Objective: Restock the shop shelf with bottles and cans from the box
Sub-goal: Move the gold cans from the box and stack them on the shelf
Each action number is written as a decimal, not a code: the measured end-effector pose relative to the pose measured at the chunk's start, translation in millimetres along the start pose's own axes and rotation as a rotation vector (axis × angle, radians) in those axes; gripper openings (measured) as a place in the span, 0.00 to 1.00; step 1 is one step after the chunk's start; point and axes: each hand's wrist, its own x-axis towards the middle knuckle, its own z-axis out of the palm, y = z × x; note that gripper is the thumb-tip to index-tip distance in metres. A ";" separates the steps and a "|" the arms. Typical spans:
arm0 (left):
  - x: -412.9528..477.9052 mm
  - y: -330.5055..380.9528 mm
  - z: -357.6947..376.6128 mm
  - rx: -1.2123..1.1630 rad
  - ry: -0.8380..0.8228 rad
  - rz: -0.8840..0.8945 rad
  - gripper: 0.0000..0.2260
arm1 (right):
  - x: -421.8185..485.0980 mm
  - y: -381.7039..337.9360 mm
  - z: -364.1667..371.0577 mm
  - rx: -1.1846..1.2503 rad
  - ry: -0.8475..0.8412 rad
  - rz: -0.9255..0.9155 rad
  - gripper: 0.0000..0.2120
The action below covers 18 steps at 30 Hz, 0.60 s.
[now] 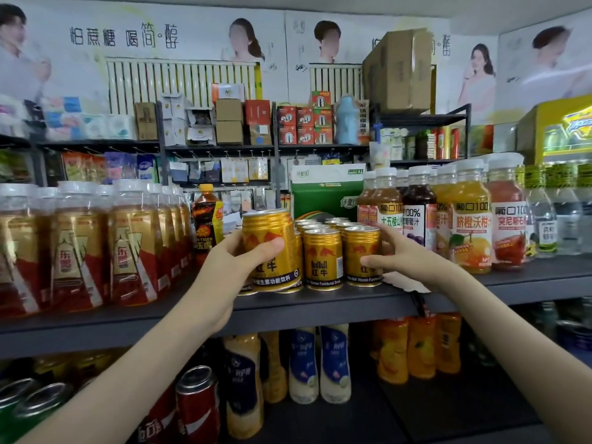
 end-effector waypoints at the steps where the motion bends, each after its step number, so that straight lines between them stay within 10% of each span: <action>1: 1.4 0.6 2.6 0.006 -0.003 0.007 0.25 | -2.5 -5.0 1.7 -0.078 0.115 -0.044 0.41; 5: 7.0 5.3 15.5 0.078 -0.039 0.061 0.26 | -15.4 -45.5 17.1 -0.258 0.380 -0.398 0.35; 11: 24.8 20.2 12.3 0.235 -0.106 0.146 0.27 | -8.9 -108.3 38.6 0.197 -0.111 -0.319 0.26; 18: 51.9 35.8 -29.8 0.485 -0.047 0.232 0.24 | 37.2 -142.2 61.9 0.276 -0.198 -0.313 0.26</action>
